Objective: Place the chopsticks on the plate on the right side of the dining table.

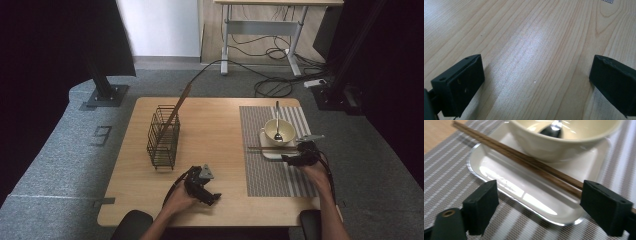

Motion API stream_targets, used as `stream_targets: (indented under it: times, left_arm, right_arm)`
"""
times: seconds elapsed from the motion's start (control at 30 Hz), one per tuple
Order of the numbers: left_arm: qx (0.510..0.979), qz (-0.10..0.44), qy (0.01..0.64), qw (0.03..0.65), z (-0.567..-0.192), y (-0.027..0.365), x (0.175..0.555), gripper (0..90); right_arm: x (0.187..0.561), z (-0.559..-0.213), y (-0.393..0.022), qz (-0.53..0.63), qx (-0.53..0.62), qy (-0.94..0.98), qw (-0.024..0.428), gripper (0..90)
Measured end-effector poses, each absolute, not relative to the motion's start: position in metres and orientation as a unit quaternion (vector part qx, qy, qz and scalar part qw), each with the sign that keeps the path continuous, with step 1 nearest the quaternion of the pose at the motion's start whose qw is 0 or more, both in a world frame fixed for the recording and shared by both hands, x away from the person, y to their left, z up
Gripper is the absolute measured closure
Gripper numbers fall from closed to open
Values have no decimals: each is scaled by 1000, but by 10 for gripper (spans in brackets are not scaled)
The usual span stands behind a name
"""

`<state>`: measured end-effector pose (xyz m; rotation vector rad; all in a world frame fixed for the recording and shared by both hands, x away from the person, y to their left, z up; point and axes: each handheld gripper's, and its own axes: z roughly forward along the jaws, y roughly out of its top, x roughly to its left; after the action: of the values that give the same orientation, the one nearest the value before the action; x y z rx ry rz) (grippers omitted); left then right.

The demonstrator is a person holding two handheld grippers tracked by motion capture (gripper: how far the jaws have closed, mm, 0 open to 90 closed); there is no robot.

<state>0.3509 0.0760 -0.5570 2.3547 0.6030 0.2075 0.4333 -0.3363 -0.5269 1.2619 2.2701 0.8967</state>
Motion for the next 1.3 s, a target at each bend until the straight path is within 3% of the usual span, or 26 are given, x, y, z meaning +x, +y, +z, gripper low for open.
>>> stream_targets:
  times: [0.33, 1.03, 1.3]
  left_arm:
    - [907, 80, 229, 343, -557, 76, 351, 0]
    - [907, 79, 229, 343, -557, 75, 351, 0]
    - [907, 79, 229, 343, -557, 75, 351, 0]
  right_arm:
    - [428, -534, -303, 339, 399, 834, 174, 13]
    - [433, -548, -293, 324, 381, 846, 187, 0]
    - [434, -546, -295, 335, 390, 840, 172, 0]
